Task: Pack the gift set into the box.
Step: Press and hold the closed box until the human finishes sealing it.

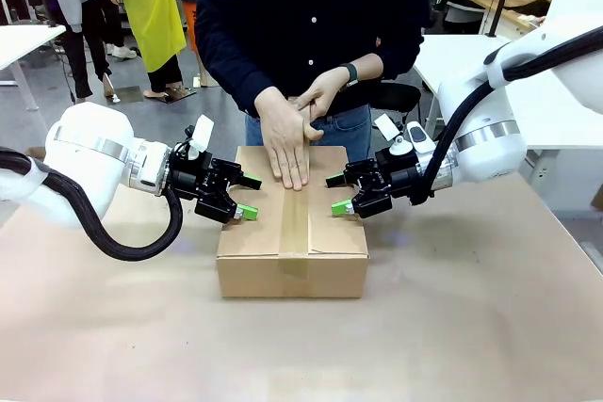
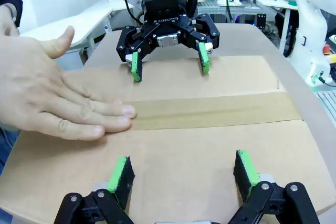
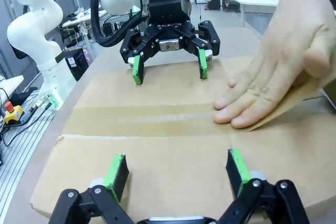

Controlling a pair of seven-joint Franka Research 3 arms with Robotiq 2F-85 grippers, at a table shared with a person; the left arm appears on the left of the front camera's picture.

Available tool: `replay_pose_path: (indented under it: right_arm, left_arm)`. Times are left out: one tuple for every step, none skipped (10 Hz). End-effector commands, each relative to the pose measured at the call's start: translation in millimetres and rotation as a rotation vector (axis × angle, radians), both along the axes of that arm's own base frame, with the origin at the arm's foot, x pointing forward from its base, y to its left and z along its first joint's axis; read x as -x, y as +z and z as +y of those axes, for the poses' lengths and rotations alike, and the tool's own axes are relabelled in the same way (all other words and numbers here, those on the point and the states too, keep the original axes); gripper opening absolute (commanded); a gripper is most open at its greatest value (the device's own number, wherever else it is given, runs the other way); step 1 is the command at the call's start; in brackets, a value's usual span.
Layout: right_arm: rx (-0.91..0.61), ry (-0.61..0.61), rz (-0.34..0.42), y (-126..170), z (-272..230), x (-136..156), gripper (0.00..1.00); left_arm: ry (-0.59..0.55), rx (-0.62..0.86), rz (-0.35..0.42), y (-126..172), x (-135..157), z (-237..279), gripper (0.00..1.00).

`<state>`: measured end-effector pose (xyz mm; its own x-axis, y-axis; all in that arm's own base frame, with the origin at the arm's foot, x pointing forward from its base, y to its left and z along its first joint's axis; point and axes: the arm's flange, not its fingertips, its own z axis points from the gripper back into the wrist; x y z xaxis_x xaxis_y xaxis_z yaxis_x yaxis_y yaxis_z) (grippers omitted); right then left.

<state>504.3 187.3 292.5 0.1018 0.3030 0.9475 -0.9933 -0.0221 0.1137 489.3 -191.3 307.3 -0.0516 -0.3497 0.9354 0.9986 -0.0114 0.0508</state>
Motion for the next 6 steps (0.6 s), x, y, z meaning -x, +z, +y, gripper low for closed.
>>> replay_pose_path:
  right_arm:
    - [0.009,-0.005,0.021,-1.7,-0.8,-0.1,1.00]
    - [0.009,-0.005,0.021,-1.7,-0.8,-0.1,1.00]
    - [0.009,-0.005,0.021,-1.7,-0.8,-0.1,1.00]
    - [0.009,-0.005,0.021,-1.7,-0.8,-0.1,1.00]
    - [0.009,-0.005,0.021,-1.7,-0.8,-0.1,1.00]
    - [0.009,-0.005,0.021,-1.7,-0.8,-0.1,1.00]
  left_arm:
    - [-0.001,-0.001,-0.012,-1.8,0.8,0.5,1.00]
    - [-0.001,-0.001,-0.012,-1.8,0.8,0.5,1.00]
    - [-0.001,-0.001,-0.012,-1.8,0.8,0.5,1.00]
    - [-0.001,-0.001,-0.012,-1.8,0.8,0.5,1.00]
    - [-0.001,-0.001,-0.012,-1.8,0.8,0.5,1.00]
    - [-0.001,-0.001,-0.012,-1.8,0.8,0.5,1.00]
